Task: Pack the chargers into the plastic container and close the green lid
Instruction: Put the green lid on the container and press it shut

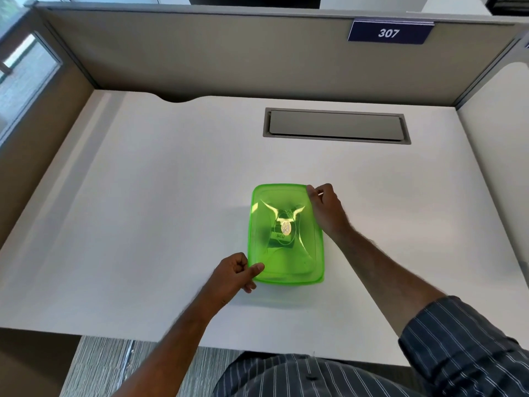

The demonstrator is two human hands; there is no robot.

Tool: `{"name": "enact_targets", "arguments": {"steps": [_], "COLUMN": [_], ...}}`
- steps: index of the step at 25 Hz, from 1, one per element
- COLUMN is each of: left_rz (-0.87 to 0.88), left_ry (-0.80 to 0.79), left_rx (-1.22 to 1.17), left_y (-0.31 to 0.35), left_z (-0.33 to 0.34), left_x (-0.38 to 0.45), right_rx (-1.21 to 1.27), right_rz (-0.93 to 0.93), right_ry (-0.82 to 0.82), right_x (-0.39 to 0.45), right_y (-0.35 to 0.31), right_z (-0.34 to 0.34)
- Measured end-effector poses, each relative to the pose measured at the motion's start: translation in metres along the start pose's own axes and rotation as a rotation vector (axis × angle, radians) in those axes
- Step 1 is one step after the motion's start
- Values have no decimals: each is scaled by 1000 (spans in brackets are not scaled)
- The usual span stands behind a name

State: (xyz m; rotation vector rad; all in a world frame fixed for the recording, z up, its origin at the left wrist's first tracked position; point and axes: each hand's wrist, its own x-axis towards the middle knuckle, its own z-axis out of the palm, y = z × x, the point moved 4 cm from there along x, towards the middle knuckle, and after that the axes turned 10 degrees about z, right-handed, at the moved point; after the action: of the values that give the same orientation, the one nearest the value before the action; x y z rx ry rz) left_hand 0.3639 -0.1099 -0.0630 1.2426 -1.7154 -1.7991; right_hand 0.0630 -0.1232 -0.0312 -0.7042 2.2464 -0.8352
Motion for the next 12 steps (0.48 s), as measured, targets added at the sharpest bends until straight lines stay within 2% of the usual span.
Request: {"name": "enact_targets", "arguments": {"steps": [7, 12], "left_rz": [36, 19], "left_ry": [-45, -74], "left_rx": [137, 156], "left_y": [1, 1], "left_z": [1, 13], "left_x": [1, -3], "right_rx": [-29, 13], "right_rz": [150, 98], "right_ry": [-234, -243], "right_x": [-92, -114], "right_y": [64, 74], "right_z": [-10, -20]}}
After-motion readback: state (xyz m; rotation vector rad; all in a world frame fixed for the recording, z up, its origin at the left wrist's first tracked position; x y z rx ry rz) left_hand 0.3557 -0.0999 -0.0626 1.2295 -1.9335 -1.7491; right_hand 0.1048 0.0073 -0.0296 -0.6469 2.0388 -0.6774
